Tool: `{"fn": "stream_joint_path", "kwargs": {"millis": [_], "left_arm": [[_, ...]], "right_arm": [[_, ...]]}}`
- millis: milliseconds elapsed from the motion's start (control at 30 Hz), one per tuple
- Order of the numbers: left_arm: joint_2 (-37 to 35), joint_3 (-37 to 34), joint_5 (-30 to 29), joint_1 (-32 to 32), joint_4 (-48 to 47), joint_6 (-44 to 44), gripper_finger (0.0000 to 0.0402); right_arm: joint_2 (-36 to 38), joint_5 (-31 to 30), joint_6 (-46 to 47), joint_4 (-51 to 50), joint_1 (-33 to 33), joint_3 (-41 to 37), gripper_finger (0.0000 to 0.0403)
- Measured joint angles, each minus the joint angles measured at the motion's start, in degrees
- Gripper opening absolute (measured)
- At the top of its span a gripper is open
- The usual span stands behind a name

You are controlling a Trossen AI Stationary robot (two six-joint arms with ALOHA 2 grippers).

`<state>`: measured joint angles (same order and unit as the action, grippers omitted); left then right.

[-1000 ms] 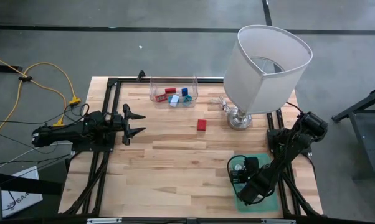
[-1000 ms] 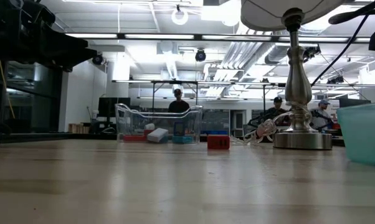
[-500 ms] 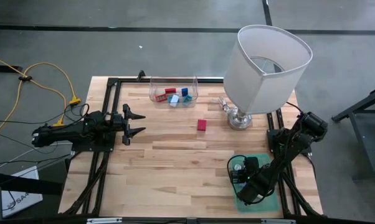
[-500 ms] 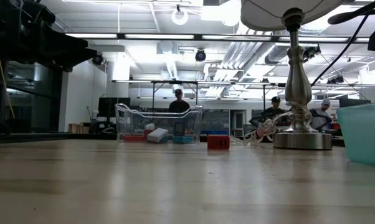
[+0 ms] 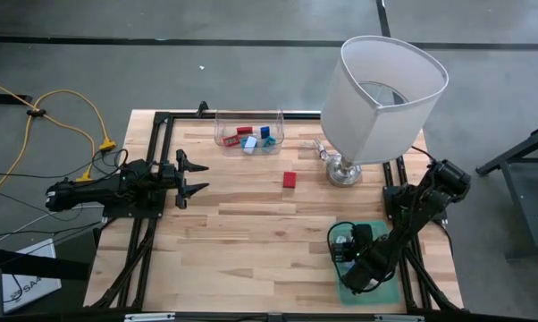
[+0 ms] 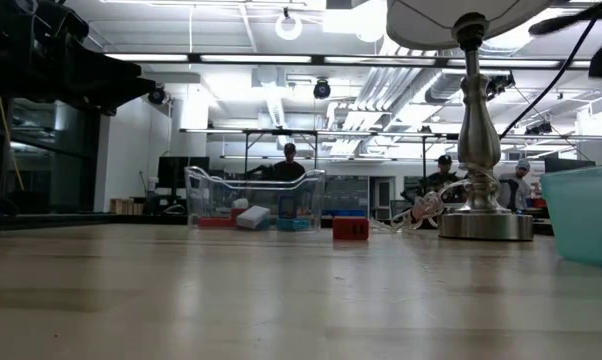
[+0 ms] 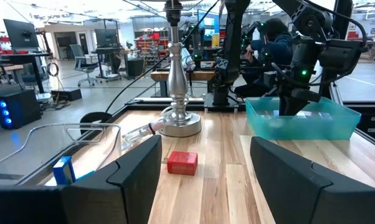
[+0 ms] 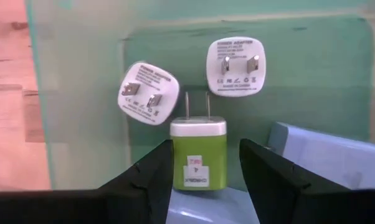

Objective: Pick & Place Office items
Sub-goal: Put the green charger adapter into the green bin, then put the red charger adapter into the green bin

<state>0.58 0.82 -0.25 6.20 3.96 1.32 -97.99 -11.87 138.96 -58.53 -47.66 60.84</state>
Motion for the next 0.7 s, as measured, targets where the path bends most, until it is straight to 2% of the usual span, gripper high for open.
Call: {"fn": "stream_joint_path", "kwargs": {"millis": [167,333,567,700], "left_arm": [[0.0,0.0,0.02,0.01,-0.01,0.0,0.0237],[0.0,0.0,0.01,0.02,0.0,0.0,0.0237],[0.0,0.0,0.01,0.0,-0.01,-0.01,0.0237],[0.0,0.0,0.01,0.0,0.0,0.0,0.0237]], "right_arm": [[3.83,-1.88,0.54,-1.19,-0.44,0.0,0.017],[7.27,-8.26,-2.19,-1.34,-0.34,0.0,0.017],[9.71,-13.03,-4.2,-0.65,-0.62,0.07,0.017],[11.1,-17.8,-6.13,2.25,-1.67,0.07,0.017]]}}
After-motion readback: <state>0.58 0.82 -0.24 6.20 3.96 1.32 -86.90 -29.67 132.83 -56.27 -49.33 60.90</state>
